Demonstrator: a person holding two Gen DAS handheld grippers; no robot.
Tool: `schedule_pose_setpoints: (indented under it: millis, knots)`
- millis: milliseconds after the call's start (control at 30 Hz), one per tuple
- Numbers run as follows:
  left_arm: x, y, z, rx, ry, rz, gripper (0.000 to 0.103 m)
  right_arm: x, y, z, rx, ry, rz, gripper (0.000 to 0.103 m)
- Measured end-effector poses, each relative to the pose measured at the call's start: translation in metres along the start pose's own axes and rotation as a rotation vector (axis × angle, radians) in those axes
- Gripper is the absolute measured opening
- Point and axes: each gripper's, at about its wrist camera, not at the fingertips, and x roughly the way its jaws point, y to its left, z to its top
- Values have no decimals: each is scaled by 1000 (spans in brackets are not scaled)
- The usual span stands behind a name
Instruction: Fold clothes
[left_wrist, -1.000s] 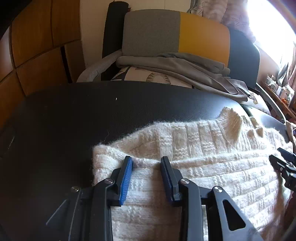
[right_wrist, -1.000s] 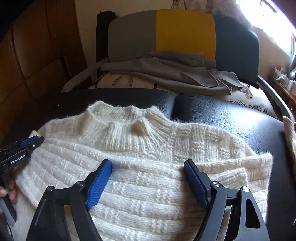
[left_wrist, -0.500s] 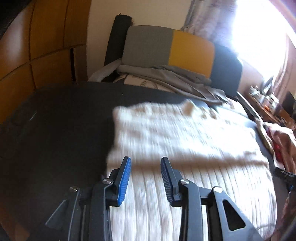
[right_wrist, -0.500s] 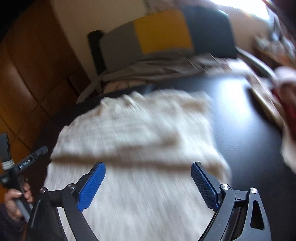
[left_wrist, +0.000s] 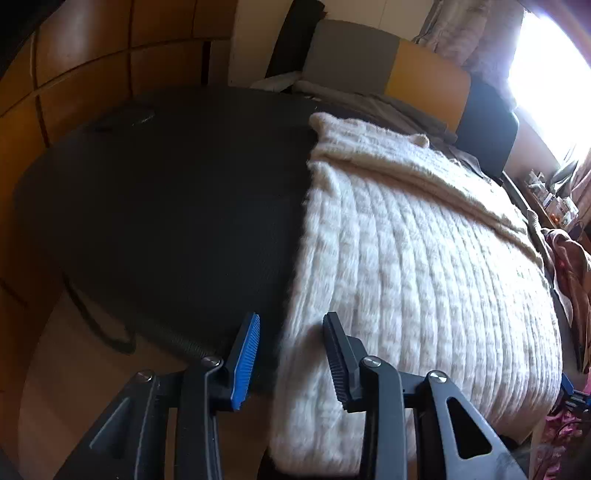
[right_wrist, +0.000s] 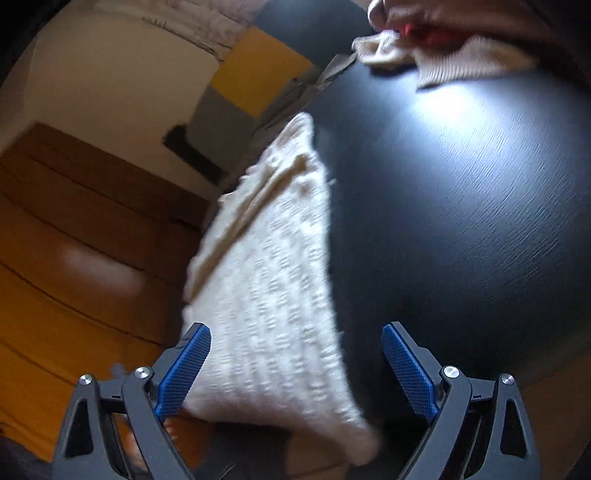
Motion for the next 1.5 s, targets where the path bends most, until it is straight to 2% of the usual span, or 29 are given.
schedule_pose_setpoints:
  millis: [133, 333, 500, 600, 733, 867, 967, 1000, 1100, 1267, 1367, 1400, 1500]
  knots:
    - [-5, 7, -13, -51, 28, -57, 36, 14, -2, -7, 37, 73, 139, 95]
    - [-5, 19, -35, -89, 112, -167, 36, 19, -9, -18, 79, 108, 226, 96]
    - [-6, 20, -56, -40, 155, -208, 36, 24, -1, -21, 11, 109, 200, 97]
    - [-4, 18, -57, -14, 153, -218, 38, 28, 9, -24, -62, 108, 169, 103]
    - [4, 18, -58, 2, 164, -228, 43, 31, 17, -29, -123, 103, 131, 103]
    - [7, 22, -57, -24, 169, -254, 43, 29, 4, -27, -39, 68, 197, 103]
    - [11, 27, -56, -77, 212, -322, 43, 27, -3, -27, -2, 51, 240, 103]
    - [11, 28, -56, -100, 235, -373, 43, 27, -1, -27, -13, 54, 237, 103]
    - [4, 19, -55, -56, 266, -436, 43, 32, 4, -26, -23, 113, 223, 103]
    - [0, 7, -58, 38, 290, -436, 42, 39, 4, -25, -14, 153, 250, 103]
    - [3, 5, -55, 99, 313, -383, 42, 46, 7, -27, -28, 201, 261, 103]
    - [13, 7, -51, 137, 333, -342, 41, 48, 9, -27, -42, 214, 258, 103]
    - [20, 11, -45, 115, 361, -361, 33, 48, 9, -27, -88, 233, 249, 103]
